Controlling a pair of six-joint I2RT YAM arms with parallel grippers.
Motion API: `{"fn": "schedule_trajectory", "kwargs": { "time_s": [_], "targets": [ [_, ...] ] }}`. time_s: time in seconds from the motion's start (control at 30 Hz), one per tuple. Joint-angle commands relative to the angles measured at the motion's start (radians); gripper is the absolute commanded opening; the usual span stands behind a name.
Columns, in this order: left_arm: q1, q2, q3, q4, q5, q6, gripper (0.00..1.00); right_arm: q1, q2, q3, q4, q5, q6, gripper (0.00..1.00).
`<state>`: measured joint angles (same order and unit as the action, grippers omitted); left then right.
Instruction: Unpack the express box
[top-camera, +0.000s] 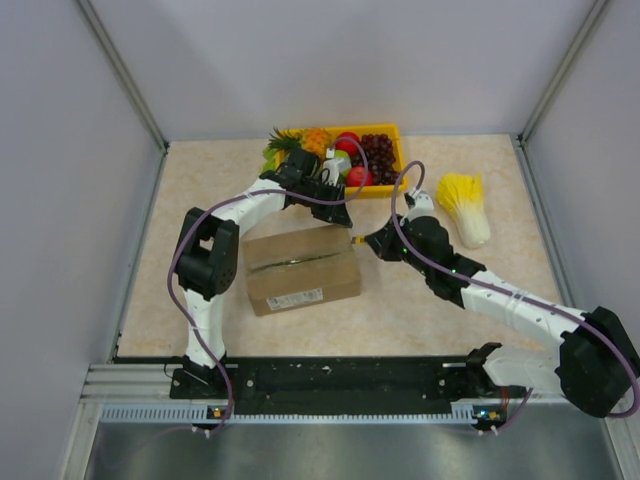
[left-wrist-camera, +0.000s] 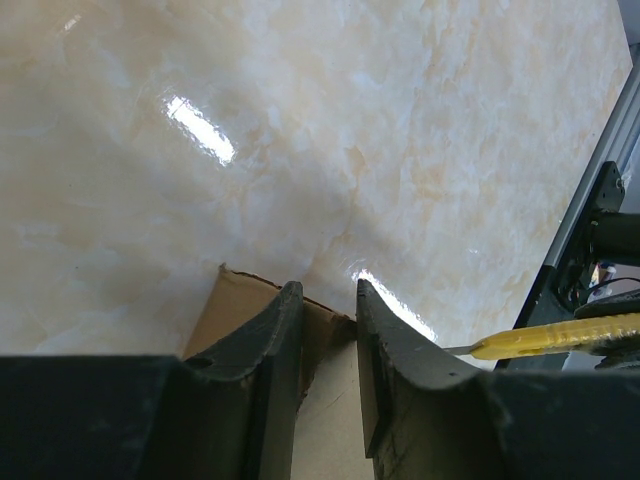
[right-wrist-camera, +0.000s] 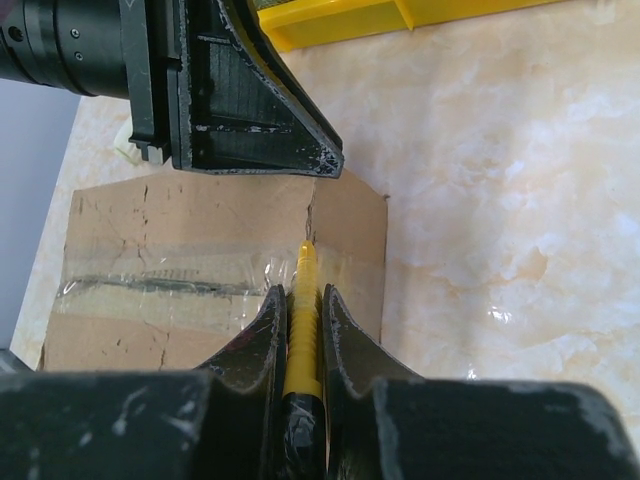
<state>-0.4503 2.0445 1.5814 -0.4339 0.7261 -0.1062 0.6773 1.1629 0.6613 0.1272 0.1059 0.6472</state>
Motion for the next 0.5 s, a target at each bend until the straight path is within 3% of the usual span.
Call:
{"fn": "schedule_trajectory", "kwargs": {
  "time_s": [0.0,0.47],
  "targets": [
    [0.021,0.037,-0.055,-0.089,-0.200,0.066,0.30,-0.005,-0.006,0.000,0.005,-0.086,0.011,0.00],
    [0.021,0.066,-0.084,-0.109,-0.280,0.080,0.28,-0.005,-0.098,-0.100,-0.156,-0.265,0.009,0.00]
  ]
}}
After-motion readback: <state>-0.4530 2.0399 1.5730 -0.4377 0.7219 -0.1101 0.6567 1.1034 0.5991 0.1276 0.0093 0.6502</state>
